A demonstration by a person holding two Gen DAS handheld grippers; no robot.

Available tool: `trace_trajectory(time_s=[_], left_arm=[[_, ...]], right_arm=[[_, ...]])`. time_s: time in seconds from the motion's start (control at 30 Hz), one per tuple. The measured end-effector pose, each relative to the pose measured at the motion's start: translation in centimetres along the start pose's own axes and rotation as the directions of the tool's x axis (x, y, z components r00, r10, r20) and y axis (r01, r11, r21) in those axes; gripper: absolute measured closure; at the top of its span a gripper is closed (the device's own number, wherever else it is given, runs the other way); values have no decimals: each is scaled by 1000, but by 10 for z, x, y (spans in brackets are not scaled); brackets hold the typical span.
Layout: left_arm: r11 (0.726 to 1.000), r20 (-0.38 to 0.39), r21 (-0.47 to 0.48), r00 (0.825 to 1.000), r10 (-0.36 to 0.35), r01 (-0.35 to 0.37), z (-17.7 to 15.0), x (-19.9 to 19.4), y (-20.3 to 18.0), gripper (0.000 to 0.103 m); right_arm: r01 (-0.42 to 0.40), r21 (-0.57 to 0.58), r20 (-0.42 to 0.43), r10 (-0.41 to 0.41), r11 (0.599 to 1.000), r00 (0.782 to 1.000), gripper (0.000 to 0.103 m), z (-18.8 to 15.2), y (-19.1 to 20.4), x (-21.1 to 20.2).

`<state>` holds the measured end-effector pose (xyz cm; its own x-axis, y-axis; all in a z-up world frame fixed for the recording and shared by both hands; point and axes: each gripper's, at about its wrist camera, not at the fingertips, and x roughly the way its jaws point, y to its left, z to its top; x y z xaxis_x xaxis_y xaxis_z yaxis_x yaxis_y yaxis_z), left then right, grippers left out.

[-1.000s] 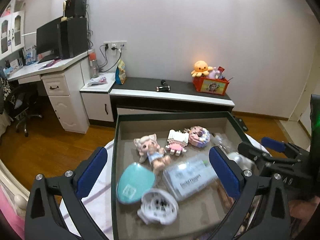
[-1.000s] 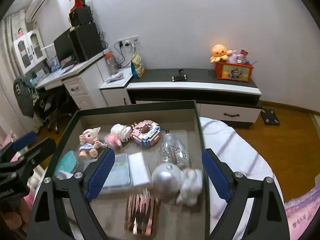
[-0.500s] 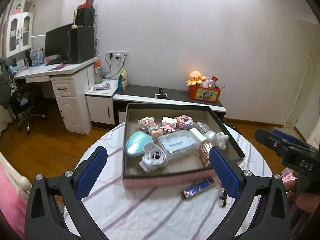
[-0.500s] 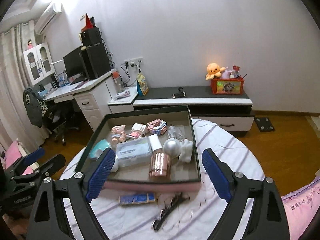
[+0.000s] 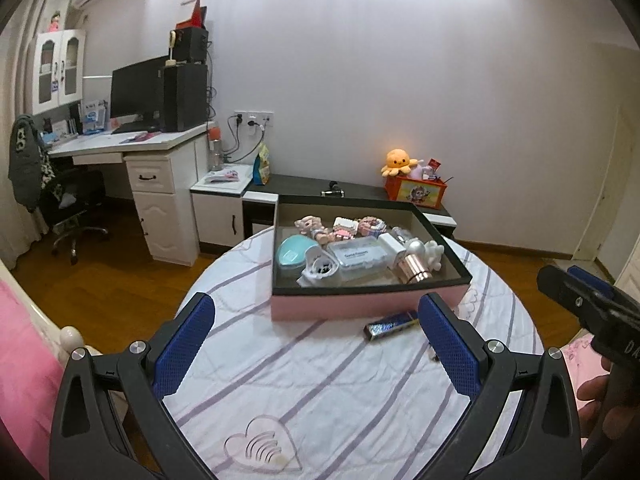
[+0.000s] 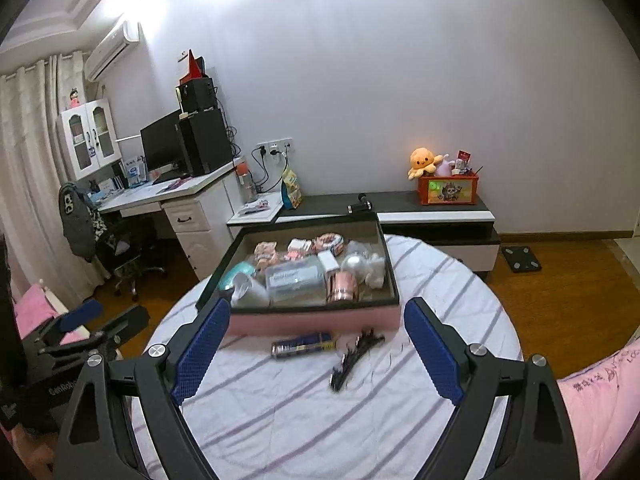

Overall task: Organize rigid objects
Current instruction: 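Withdraw both tools from the pink box back over the bed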

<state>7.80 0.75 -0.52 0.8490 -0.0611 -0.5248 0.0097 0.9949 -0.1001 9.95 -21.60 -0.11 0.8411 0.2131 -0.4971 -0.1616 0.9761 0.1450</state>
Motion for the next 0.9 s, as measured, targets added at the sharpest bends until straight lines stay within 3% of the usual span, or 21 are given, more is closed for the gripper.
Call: trace_trajectory(time_s=[0.23,0.9], left_arm=[[1000,-8,-6,1000,11,-11,-15,-15,2,0],[1000,-1,-8,1000,-6,6,-17,-21,-3,0]], right_arm=[[14,5,2,-14,1000,1000,13,-12,2,-10],[13,3,-5,-13,1000,1000,13,-17,4,-13]])
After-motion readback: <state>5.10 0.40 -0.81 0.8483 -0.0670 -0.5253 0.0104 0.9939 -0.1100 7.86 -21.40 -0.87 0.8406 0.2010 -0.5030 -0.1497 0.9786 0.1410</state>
